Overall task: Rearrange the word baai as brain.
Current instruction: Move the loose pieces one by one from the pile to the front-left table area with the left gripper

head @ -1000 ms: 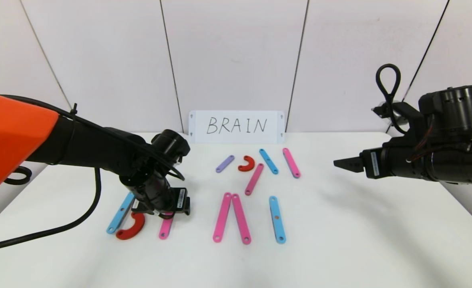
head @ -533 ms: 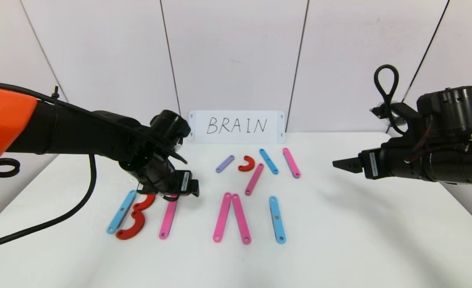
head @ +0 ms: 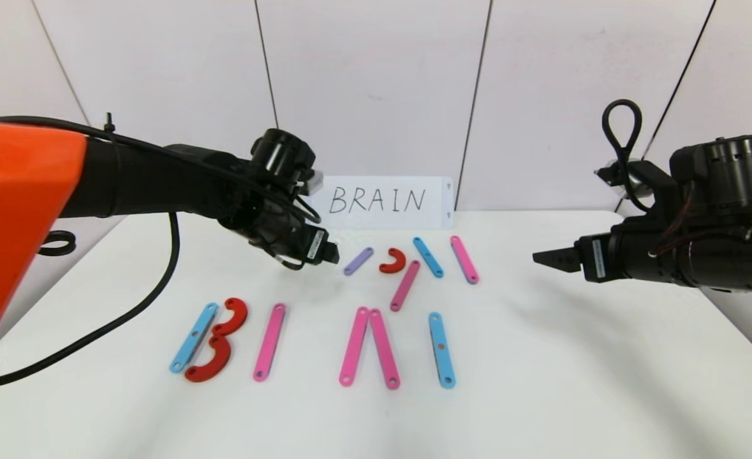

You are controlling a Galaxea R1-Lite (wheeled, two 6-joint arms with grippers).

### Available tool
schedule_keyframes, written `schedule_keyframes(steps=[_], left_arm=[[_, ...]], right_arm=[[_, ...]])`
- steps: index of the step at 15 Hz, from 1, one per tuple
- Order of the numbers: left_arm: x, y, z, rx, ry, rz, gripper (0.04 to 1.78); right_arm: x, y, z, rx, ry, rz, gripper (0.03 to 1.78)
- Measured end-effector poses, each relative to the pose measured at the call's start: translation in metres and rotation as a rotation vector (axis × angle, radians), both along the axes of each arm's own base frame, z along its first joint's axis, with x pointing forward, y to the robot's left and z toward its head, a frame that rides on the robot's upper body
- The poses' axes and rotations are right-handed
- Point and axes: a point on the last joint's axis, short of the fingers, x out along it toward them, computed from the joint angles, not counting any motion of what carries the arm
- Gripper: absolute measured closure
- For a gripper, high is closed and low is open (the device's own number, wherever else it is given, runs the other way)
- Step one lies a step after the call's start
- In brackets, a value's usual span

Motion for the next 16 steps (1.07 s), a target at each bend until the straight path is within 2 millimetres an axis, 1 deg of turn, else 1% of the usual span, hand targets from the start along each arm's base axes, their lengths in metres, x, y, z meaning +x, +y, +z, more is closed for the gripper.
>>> schedule_keyframes(steps=[4,6,8,11,14,16], left_arm=[[0.028,-0.013,-0.015,-0.033,-0.103,-0.158,0.07],[0.039,-0.02,-0.025,-0.057,-0.13,-0.187,0.07],[0.046,-0.028,-0.034,-0.061,-0.133,-0.199,0.07],[0.052,-0.04,-0.047,-0.04,-0.131,-0.211,0.07],[0.05,-0.056,-0.059,0.006,-0.127,-0.202,0.07],[0.047,-0.064,-0.064,0.011,-0.122,-0.215,0.07]], right_arm=[[-0.001,-0.001,0.001,0.001,-0.006,-0.003,0.07],[0.0,-0.002,0.003,0.004,-0.015,-0.007,0.07],[0.0,-0.004,0.004,0.004,-0.019,-0.011,0.07],[0.0,-0.004,0.004,0.005,-0.021,-0.014,0.07],[-0.001,-0.005,0.005,0.005,-0.023,-0.016,0.07],[-0.001,-0.006,0.006,0.006,-0.028,-0.019,0.07]])
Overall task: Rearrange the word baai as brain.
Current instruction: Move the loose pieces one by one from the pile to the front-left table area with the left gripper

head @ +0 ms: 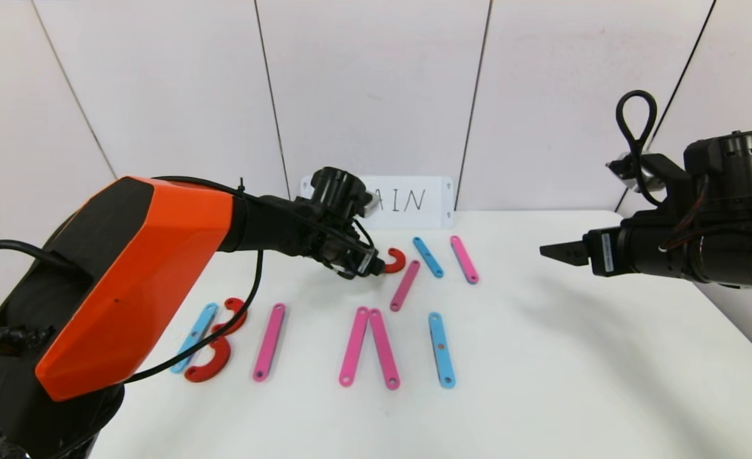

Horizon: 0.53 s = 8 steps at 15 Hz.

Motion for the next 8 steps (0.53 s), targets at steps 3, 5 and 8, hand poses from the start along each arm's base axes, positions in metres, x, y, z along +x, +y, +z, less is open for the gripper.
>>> schedule_keyframes(steps=[3,5,8], left_arm=[[-0.003,-0.008,-0.003,0.002,-0.002,-0.015,0.07],[-0.003,-0.011,-0.004,-0.003,-0.013,-0.02,0.07],[-0.005,-0.017,-0.005,0.005,-0.026,-0.041,0.07]], right_arm=[[-0.001,-0.001,0.002,0.001,-0.006,-0.004,0.07],[-0.001,-0.001,0.002,0.001,-0.008,-0.004,0.07],[-0.002,-0.002,0.003,0.001,-0.009,-0.005,0.07]])
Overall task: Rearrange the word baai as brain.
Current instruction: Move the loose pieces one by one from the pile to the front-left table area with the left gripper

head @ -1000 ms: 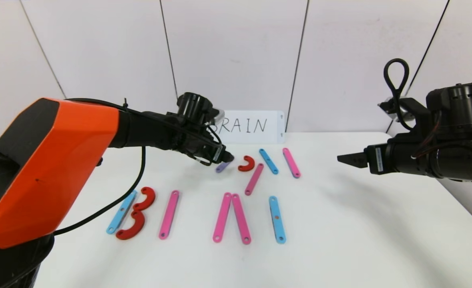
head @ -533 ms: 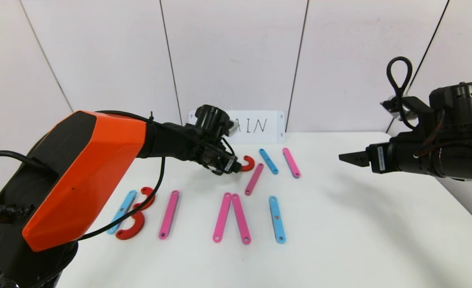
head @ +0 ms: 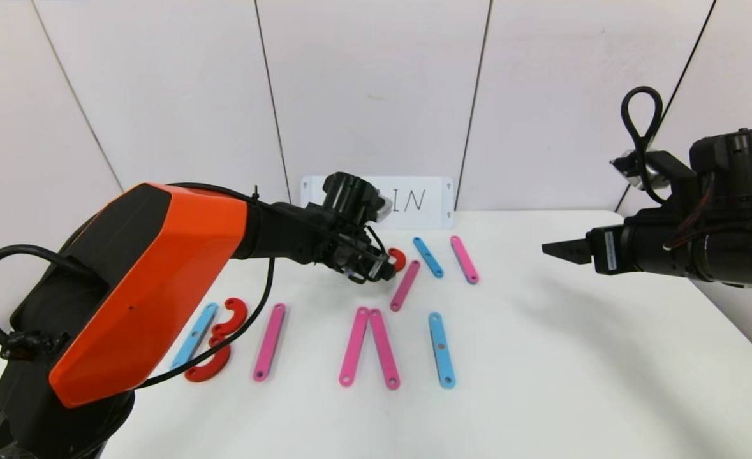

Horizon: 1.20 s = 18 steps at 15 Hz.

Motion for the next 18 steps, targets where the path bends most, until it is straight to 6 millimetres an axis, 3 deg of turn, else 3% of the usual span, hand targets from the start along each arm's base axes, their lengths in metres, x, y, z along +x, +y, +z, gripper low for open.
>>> schedule_keyframes(steps=[18], left_arm=[[0.0,-0.026,-0.012,0.035,-0.037,-0.019,0.07]], right_arm=[[-0.001,0.0,0.001,0.001,-0.003,-0.001,0.07]])
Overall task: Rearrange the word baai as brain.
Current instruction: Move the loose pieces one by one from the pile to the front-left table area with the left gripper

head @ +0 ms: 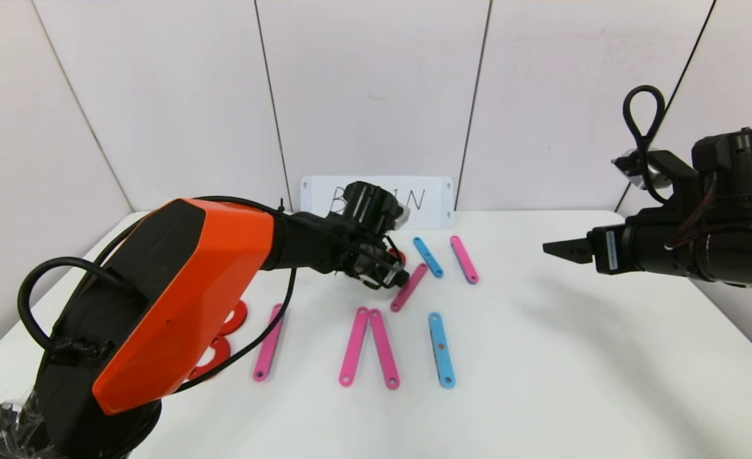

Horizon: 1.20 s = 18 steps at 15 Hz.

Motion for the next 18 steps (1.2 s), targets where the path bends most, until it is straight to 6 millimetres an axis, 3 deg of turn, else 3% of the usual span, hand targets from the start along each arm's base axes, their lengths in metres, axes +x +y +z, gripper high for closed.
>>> schedule_keyframes(steps=[14,16,18], left_arm=[[-0.003,-0.019,-0.008,-0.03,-0.025,-0.029,0.07],[-0.002,-0.019,-0.008,-0.038,-0.022,-0.026,0.13],[-0.001,-0.019,-0.009,-0.043,-0.019,-0.023,0.3]], right_arm=[[-0.001,-0.001,0.001,0.0,-0.003,-0.004,0.07],[-0.001,-0.001,0.001,0.0,-0.002,-0.004,0.07],[-0.001,-0.001,0.0,0.0,-0.001,-0.003,0.07]])
